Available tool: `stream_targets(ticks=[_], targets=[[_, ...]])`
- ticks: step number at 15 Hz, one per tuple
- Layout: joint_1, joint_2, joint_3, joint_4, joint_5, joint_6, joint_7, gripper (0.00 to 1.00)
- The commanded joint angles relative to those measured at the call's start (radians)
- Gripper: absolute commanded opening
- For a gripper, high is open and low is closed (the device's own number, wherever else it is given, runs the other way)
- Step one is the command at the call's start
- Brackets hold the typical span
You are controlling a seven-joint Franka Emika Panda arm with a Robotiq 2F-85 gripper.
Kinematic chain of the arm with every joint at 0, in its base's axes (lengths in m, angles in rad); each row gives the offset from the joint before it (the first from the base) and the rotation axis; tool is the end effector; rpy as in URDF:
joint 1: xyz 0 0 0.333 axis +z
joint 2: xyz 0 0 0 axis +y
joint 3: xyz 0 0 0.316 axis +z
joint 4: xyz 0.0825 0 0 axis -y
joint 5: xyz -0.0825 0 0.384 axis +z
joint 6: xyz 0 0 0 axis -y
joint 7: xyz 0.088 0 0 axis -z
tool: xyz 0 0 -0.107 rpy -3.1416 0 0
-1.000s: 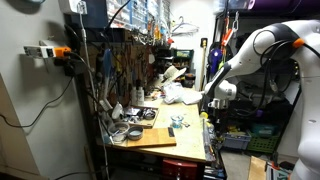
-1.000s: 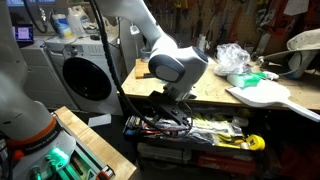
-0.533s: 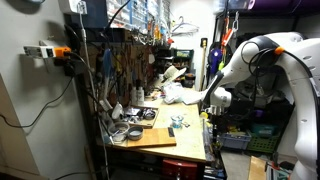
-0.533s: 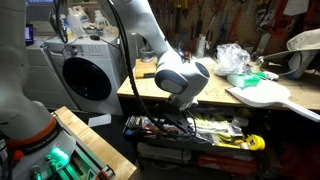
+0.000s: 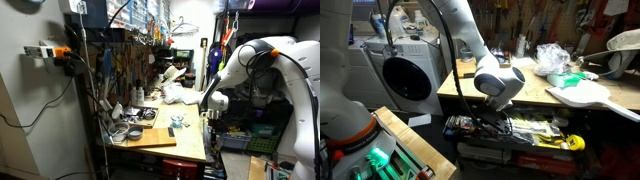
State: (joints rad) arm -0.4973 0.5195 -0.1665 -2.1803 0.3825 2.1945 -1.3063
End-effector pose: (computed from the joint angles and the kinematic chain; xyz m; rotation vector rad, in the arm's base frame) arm 0.3948 -0.3004 0.1220 -2.6083 -0.4496 0.1757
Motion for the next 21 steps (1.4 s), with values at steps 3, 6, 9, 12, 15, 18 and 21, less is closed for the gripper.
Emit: stream_targets(ticks=[3,6,9,12,15,18,21], targets=[[-0.035,0.008,-0.006,0.004,-0.029,-0.098,-0.042,0.06],[-0.044,0.022,-0.013,0.005,-0.02,-0.086,-0.05,0.06],[-0.056,0.032,0.004,-0.001,0.034,-0.025,-0.059,0.06],[-0.062,0.027,0.028,-0.005,0.085,0.0,-0.064,0.06],[-0.059,0.031,0.036,-0.003,0.099,0.011,-0.066,0.06],[-0.051,0.045,0.034,0.001,0.083,0.014,-0.062,0.06],[-0.053,0.058,0.032,0.004,0.074,0.022,-0.07,0.29]])
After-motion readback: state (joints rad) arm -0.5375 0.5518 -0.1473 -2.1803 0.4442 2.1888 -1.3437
